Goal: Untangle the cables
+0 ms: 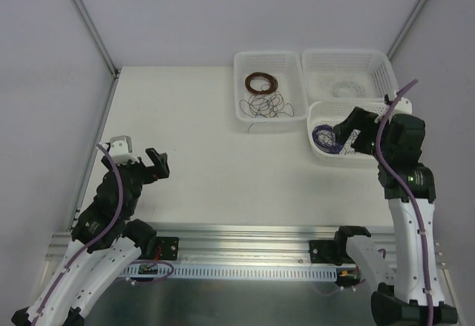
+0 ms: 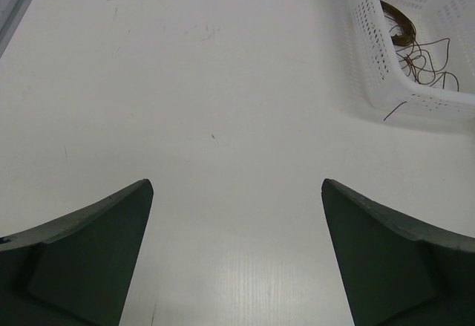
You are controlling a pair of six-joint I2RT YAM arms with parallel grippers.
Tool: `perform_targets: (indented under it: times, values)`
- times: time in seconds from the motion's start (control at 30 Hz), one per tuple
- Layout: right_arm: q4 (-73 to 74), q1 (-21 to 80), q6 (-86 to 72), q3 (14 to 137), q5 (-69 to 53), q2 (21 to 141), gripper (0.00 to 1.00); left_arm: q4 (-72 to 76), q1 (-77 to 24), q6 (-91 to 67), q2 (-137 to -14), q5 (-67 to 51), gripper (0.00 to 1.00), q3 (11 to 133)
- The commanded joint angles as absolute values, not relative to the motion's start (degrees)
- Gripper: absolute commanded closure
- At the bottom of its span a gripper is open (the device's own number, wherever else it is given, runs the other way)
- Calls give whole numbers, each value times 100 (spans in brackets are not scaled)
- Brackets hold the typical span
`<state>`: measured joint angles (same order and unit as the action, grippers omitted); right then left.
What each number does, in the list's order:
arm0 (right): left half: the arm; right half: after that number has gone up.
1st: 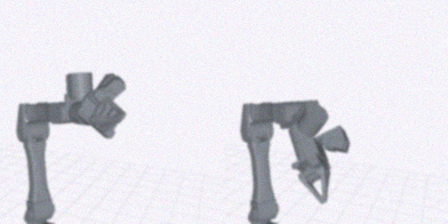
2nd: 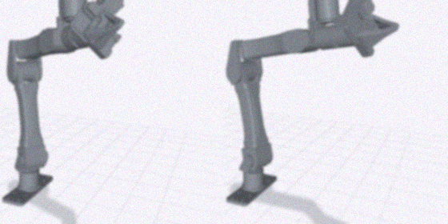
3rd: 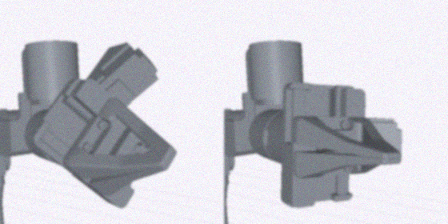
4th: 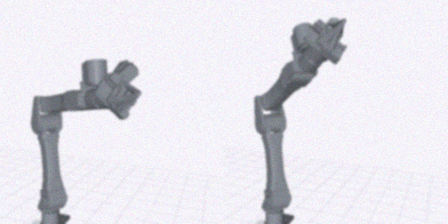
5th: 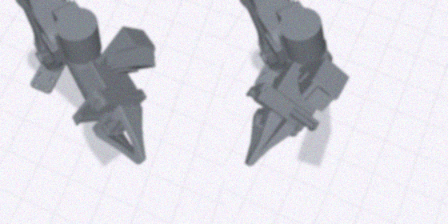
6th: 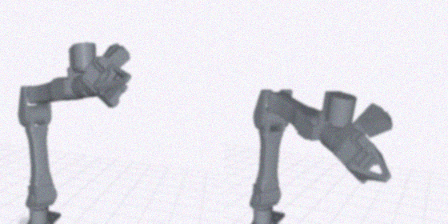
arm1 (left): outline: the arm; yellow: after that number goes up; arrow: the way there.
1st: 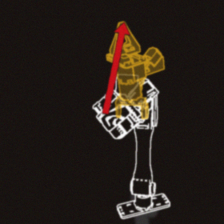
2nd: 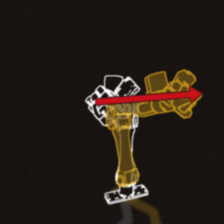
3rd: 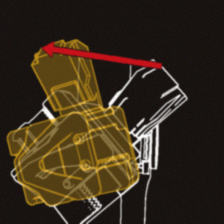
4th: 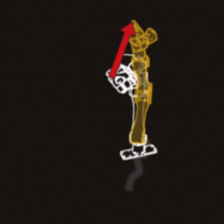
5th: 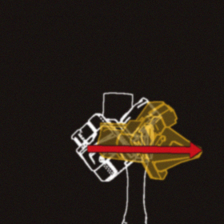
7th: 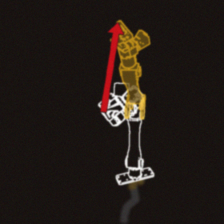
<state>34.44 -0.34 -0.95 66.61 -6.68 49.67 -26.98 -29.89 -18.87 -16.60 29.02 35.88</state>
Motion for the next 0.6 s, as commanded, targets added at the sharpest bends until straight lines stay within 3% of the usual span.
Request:
perform_targets:
  times: [0.0,0.33,0.57]
  values:
    - [3884,-9,-132,6250,-608,3940,3,-2689,-2944,-1969,-1600,2839,1,3586]
    - [5149,158,457,5687,667,1146,3,-2672,-2936,-2127,-1020,3163,1,3489]
    - [5159,228,589,5581,1248,-228,3,-2681,-2953,-2171,-423,3419,1,3384]
